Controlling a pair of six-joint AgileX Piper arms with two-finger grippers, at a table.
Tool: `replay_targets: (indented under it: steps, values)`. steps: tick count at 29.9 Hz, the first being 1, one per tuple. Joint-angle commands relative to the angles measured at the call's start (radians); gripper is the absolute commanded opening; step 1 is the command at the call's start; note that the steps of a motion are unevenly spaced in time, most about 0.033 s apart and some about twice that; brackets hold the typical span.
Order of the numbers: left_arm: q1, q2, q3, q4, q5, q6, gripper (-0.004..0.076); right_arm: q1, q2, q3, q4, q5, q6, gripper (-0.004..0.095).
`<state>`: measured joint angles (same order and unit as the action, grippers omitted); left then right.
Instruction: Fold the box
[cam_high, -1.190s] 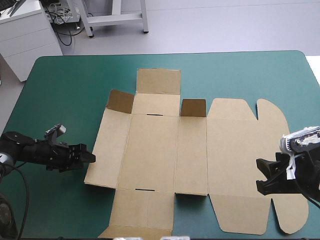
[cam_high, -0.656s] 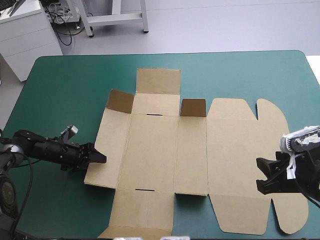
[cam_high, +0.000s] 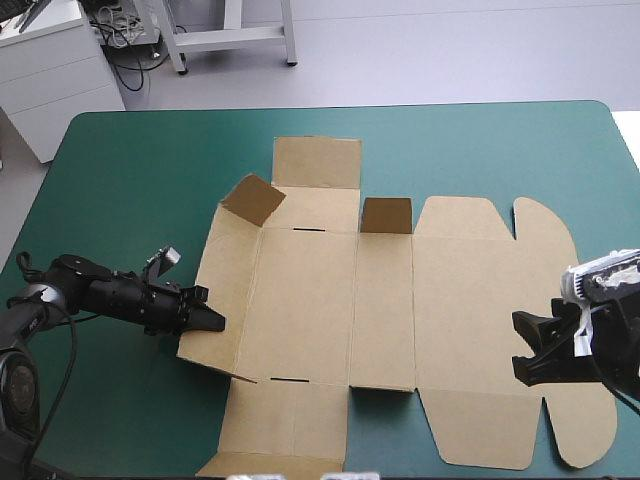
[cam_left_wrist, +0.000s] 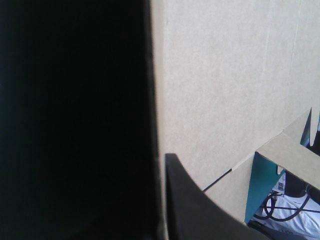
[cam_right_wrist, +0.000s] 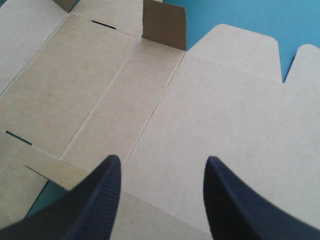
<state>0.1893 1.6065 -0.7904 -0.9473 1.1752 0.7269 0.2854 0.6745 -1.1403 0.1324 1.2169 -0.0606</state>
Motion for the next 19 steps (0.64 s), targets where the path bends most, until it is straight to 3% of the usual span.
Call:
replay_targets:
  steps: [1, 10, 19]
  values:
    - [-0.010, -0.026, -0.030, -0.058, 0.089, 0.015, -0.0032, -0.005, 0.003, -0.023, 0.001, -0.069, -0.012, 0.0468]
    - [-0.096, -0.026, -0.177, 0.056, 0.123, 0.070, -0.0032, -0.005, 0.003, -0.023, -0.015, -0.076, -0.022, 0.0468]
    - [-0.236, -0.026, -0.475, 0.376, -0.048, 0.064, -0.0032, -0.005, 0.003, -0.023, -0.029, -0.085, -0.022, 0.0468]
